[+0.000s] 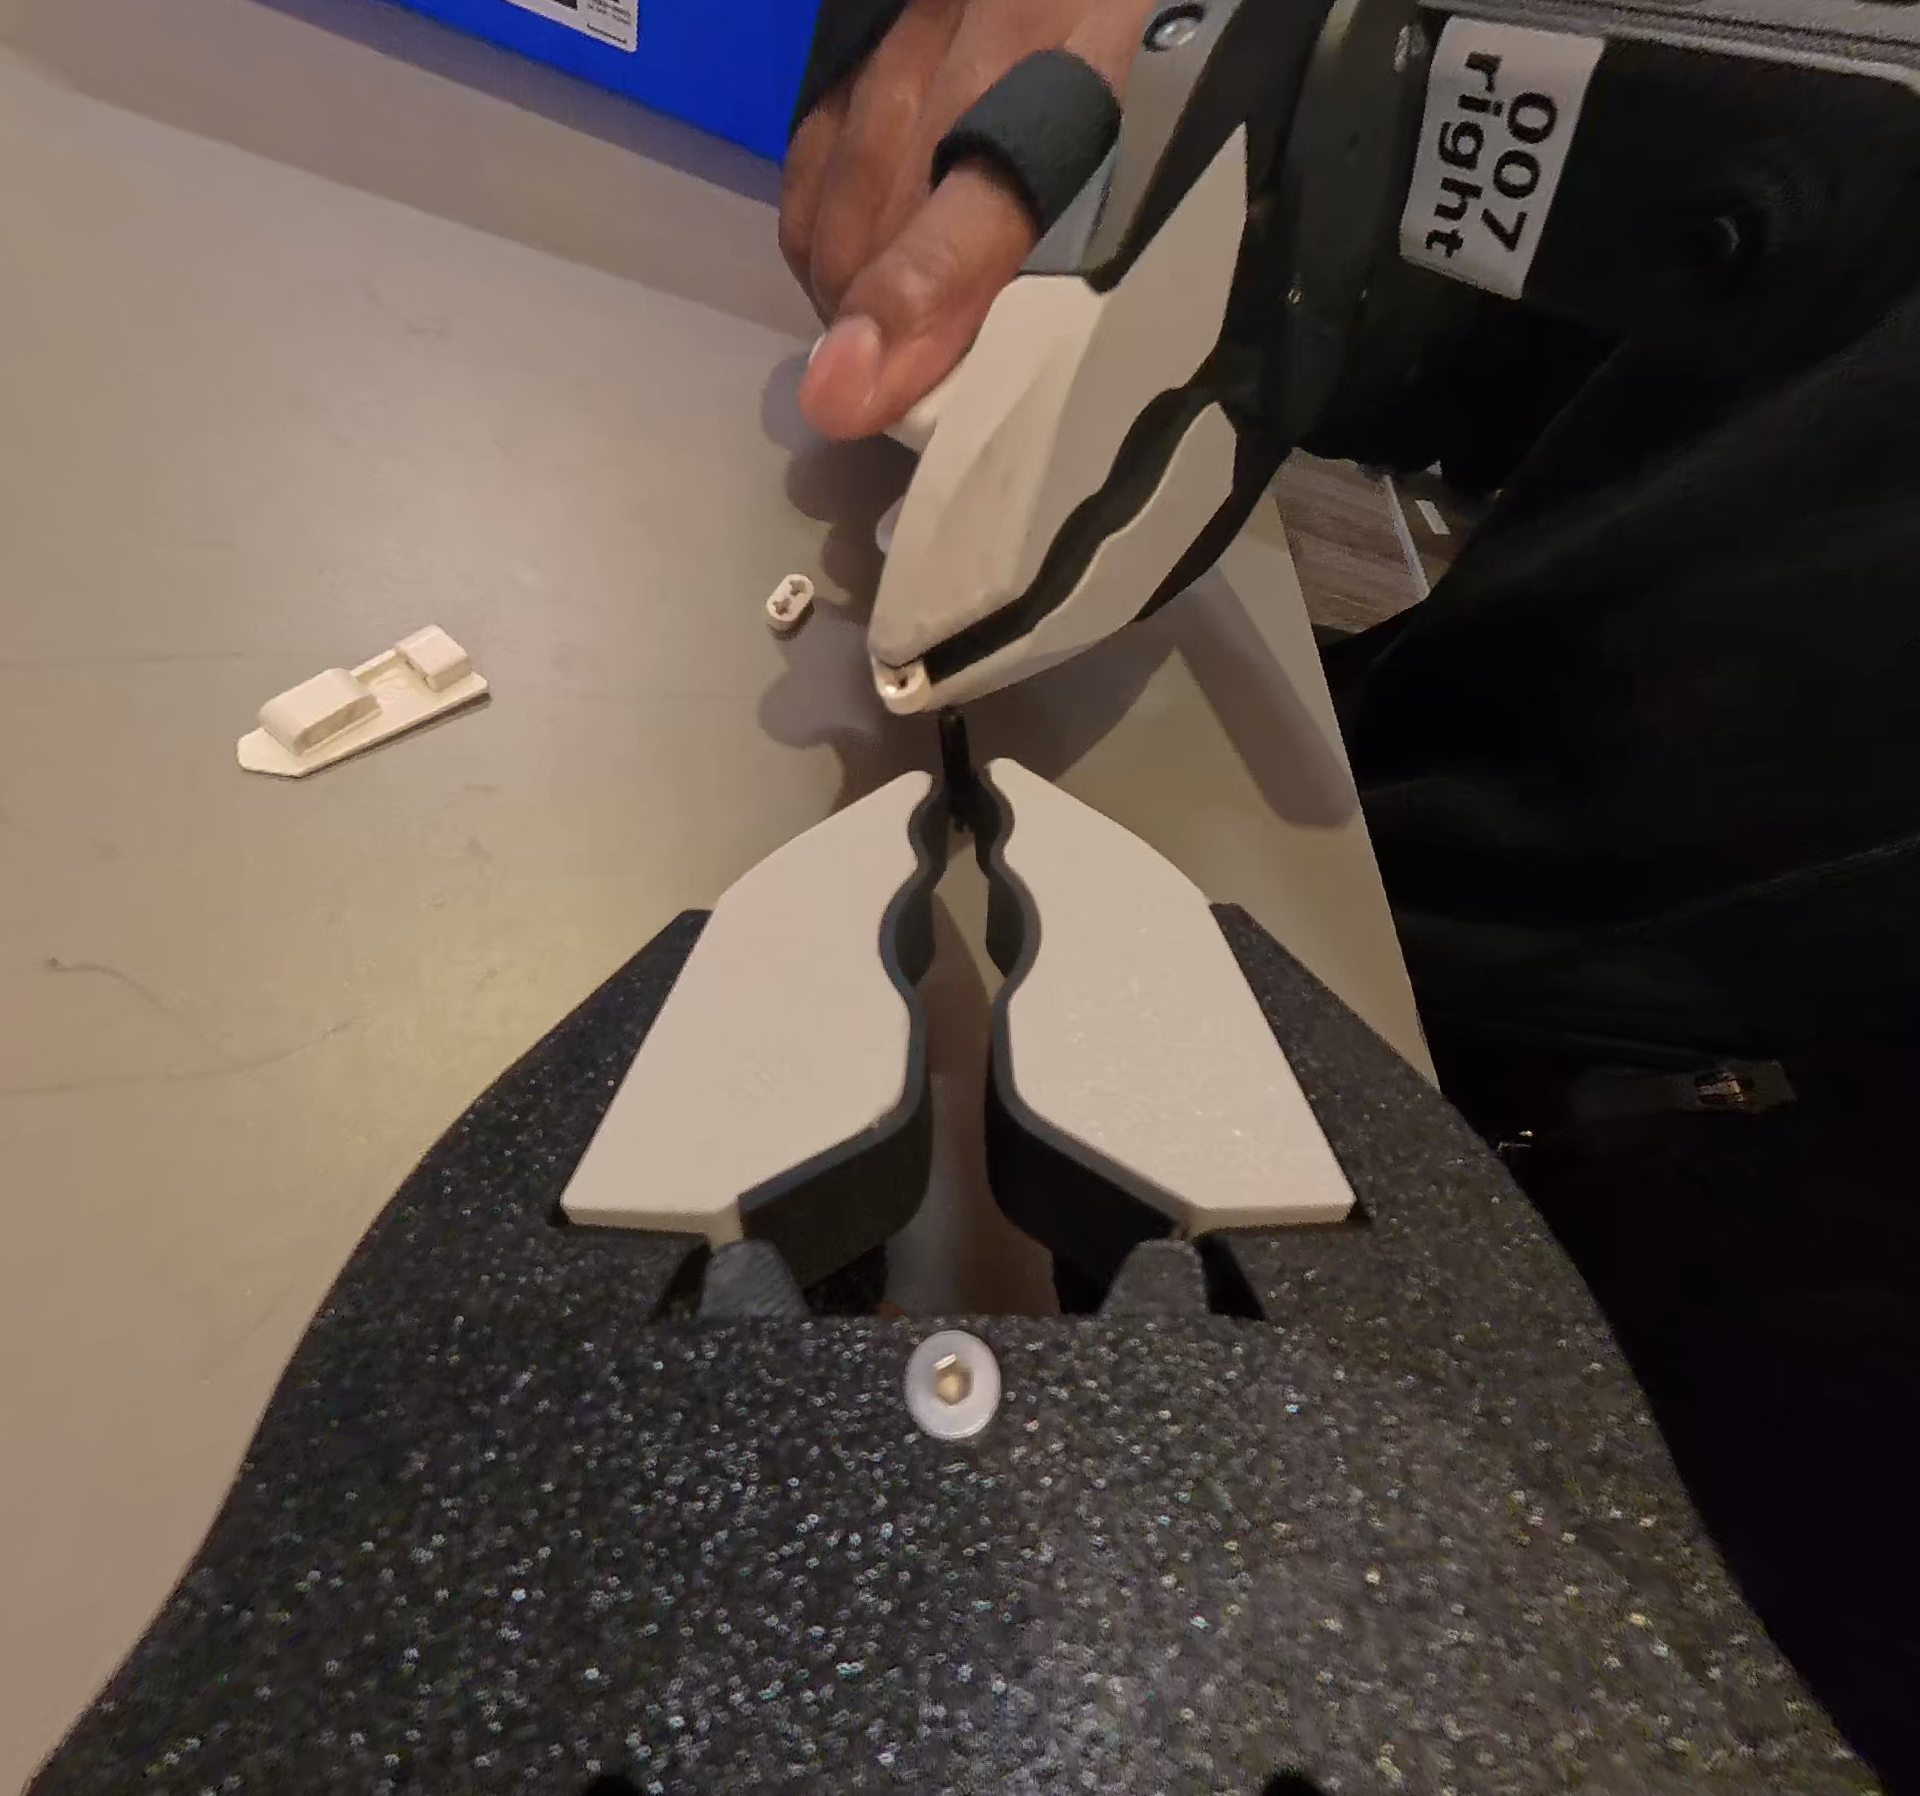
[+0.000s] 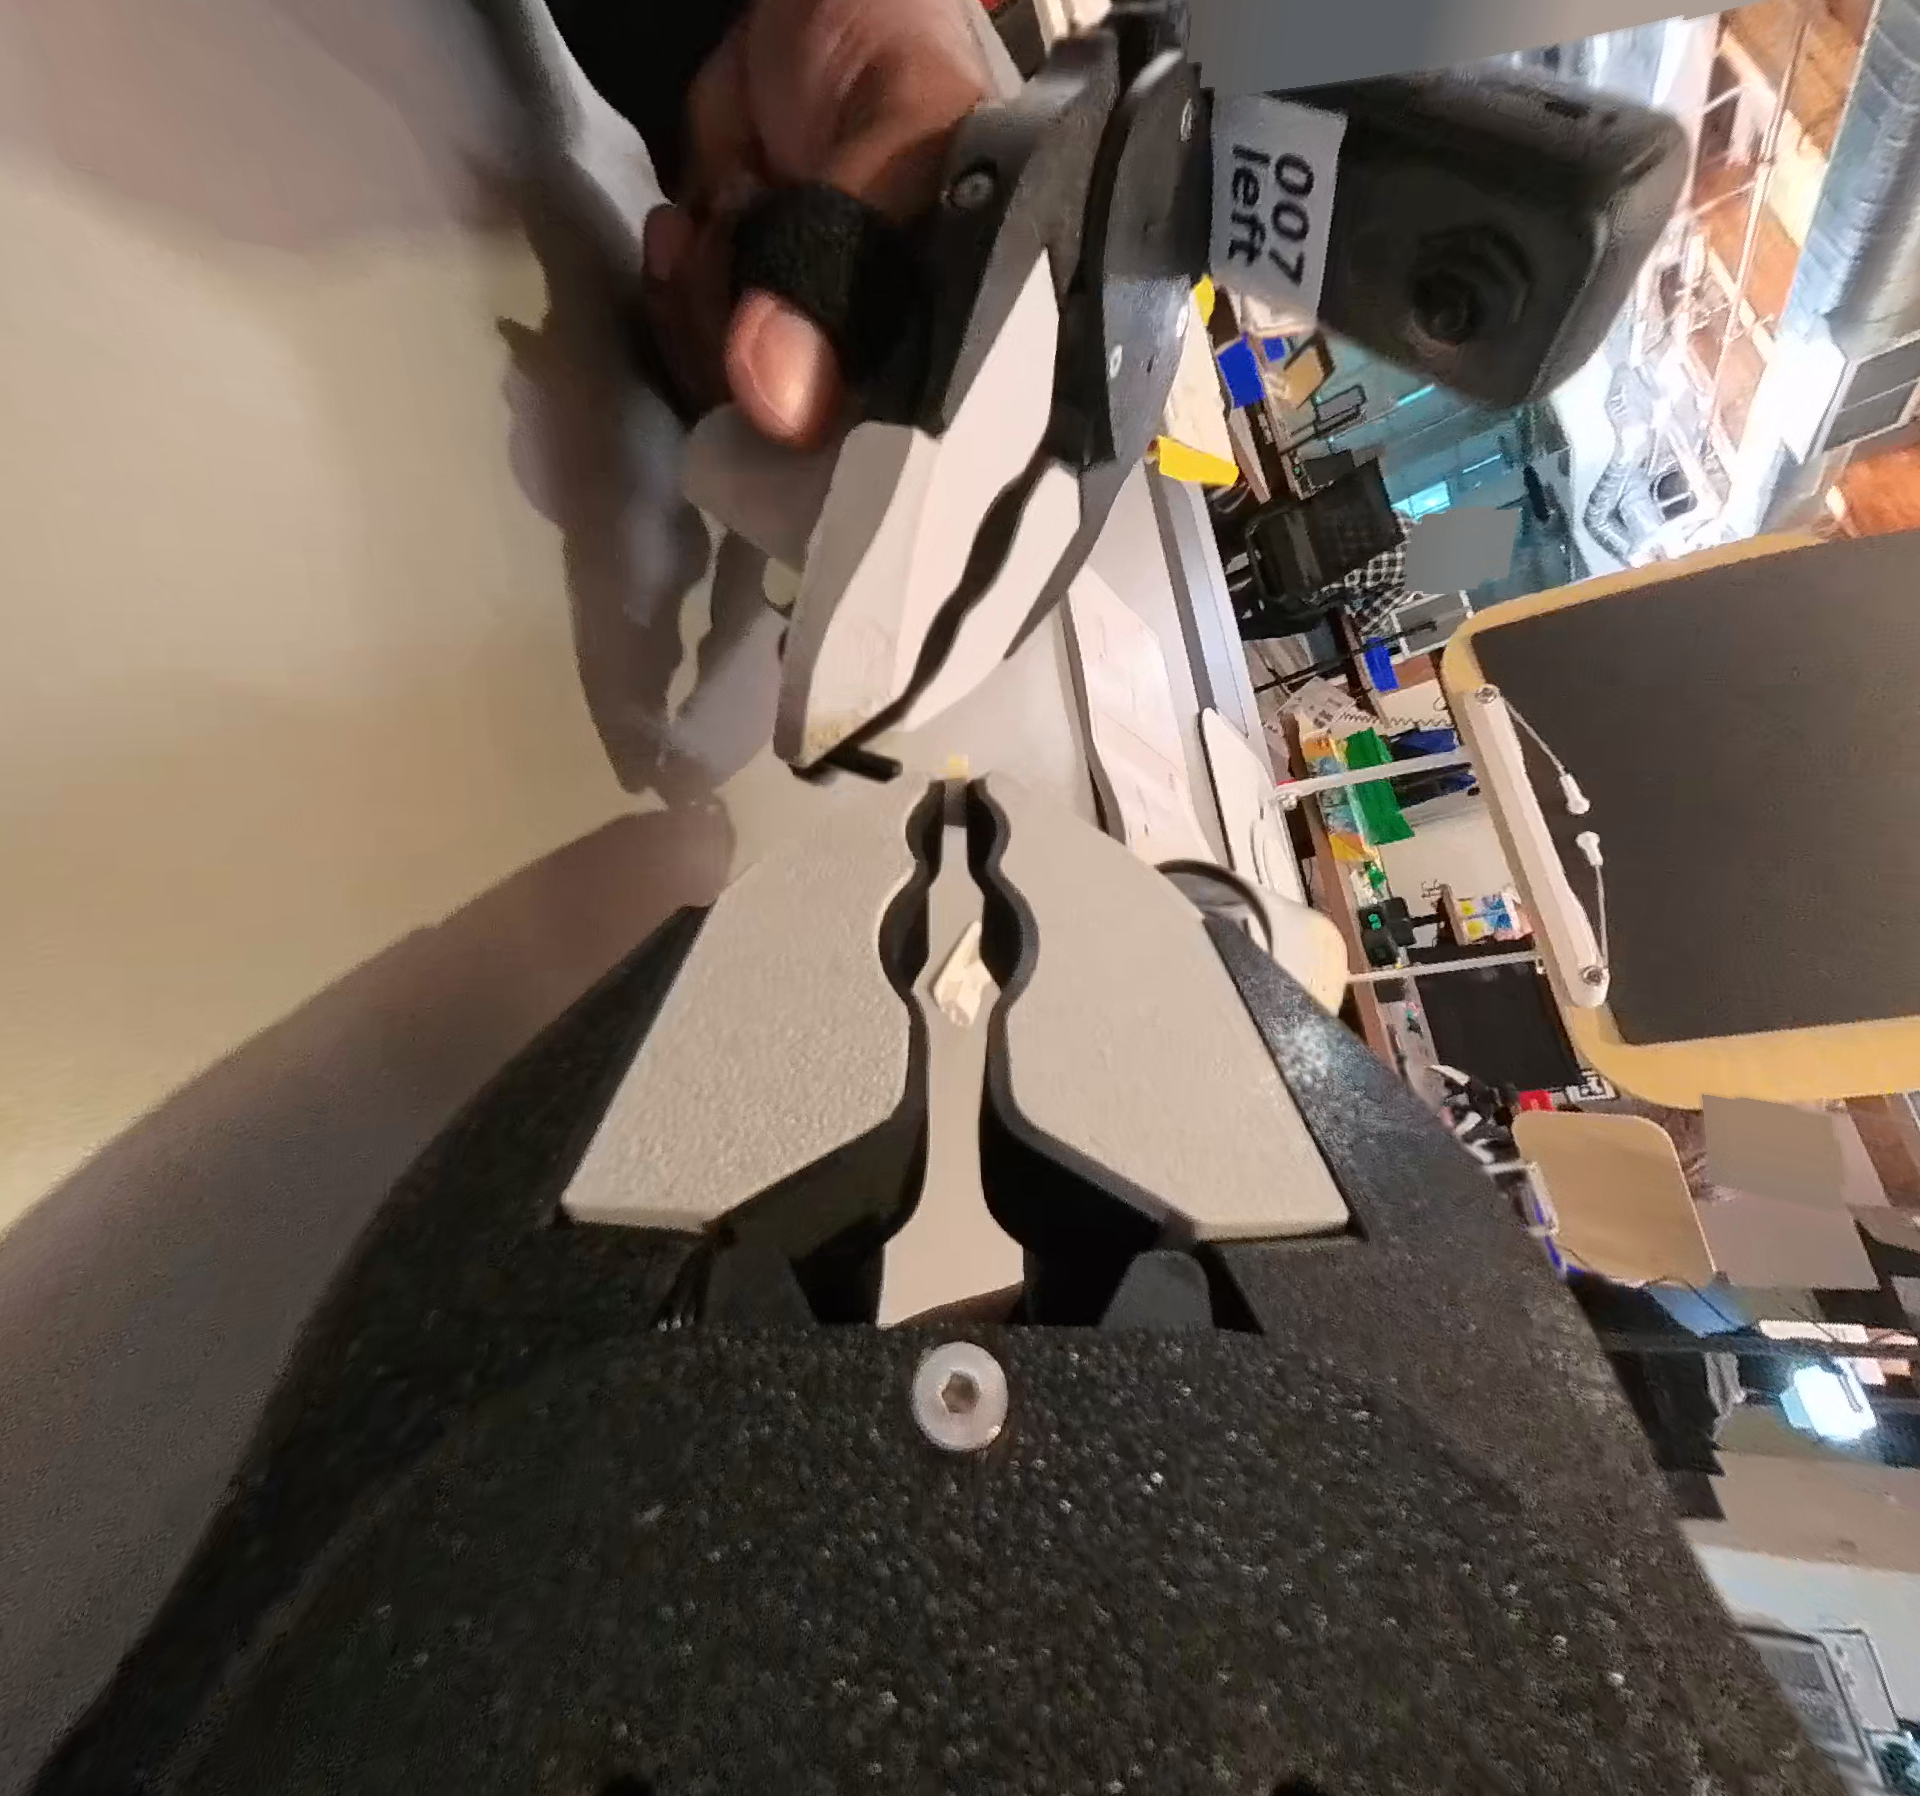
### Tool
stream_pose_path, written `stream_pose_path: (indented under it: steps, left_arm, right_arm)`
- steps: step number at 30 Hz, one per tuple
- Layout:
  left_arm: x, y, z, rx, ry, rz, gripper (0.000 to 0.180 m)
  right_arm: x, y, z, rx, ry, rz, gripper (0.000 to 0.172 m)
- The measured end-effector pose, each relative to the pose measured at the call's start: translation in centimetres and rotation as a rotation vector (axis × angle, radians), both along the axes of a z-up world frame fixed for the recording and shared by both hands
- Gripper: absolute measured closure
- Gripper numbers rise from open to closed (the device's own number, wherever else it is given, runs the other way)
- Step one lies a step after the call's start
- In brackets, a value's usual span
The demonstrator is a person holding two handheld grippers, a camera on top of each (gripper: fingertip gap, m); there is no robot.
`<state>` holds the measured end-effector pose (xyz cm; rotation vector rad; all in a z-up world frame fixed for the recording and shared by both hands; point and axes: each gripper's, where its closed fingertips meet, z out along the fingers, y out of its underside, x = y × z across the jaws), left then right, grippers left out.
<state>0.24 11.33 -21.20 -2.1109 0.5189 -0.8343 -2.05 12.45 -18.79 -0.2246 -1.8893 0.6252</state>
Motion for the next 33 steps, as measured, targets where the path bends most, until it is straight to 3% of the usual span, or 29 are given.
stream_pose_path:
  steps: [33]
  left_arm:
    - [-0.18,0.1,-0.16,-0.023,-0.01,0.021,0.176]
  right_arm:
    - [0.45,-0.4,-0.77,-0.043,-0.04,0.017,0.167]
